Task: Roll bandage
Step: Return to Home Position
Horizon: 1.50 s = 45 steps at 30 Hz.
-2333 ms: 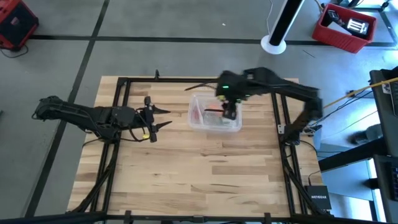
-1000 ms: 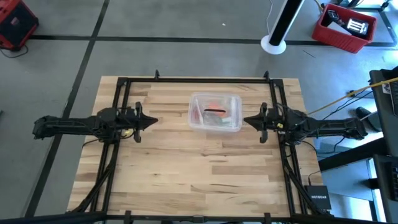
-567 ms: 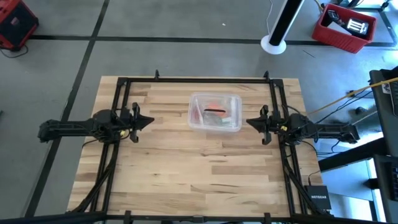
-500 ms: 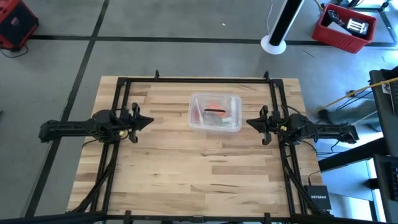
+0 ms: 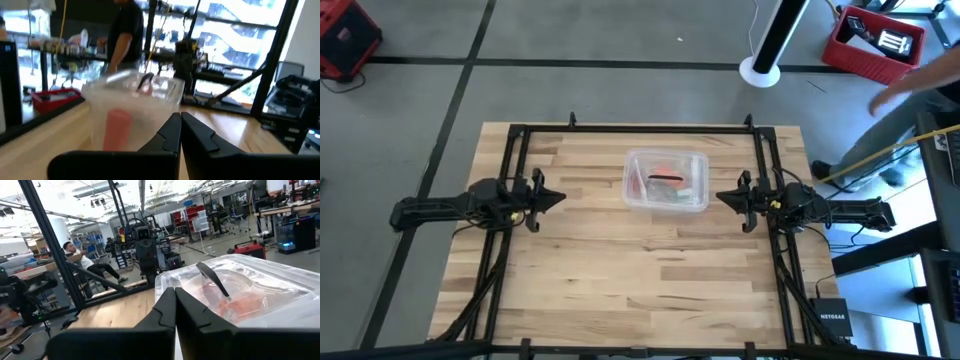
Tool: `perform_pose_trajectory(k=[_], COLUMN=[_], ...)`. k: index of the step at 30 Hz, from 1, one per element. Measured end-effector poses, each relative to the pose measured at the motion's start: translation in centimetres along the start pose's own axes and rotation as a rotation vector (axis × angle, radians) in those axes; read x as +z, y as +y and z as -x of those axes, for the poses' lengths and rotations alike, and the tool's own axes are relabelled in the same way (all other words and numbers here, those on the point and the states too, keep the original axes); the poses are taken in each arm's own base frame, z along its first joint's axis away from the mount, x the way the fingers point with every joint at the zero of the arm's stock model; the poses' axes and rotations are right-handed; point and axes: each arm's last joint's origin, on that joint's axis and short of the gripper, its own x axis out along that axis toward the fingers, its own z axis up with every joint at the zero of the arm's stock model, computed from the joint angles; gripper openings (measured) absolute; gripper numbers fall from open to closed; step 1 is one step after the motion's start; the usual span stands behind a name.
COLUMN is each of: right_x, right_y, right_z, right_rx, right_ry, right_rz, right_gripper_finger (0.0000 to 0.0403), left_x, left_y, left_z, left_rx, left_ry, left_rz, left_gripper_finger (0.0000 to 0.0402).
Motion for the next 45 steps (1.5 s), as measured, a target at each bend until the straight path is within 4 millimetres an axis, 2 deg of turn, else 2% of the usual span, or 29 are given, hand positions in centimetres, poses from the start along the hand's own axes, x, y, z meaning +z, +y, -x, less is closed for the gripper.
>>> perform_pose_trajectory(k=[5, 15, 45], right_x=[-0.07, -0.85, -0.99], right_y=[-0.01, -0.28, -0.27], right_z=[0.00, 0.41, 0.41], right_rx=[0.001, -0.027, -0.011], right_ry=[0.006, 0.080, 0.093], right_rz=[0.001, 0.010, 0.081], right_gripper_finger=[0.0003, 0.0002, 0.0005], left_x=[-0.66, -0.08, -0.19], left_y=[0.11, 0.05, 0.12], left_z=[0.00, -0.02, -0.02], left_rx=[0.016, 0.013, 0.034], left_ry=[0.068, 0.007, 0.017], left_rz=[0.024, 0.011, -0.015], left_gripper_finger=[0.0003, 0.0003, 0.0003])
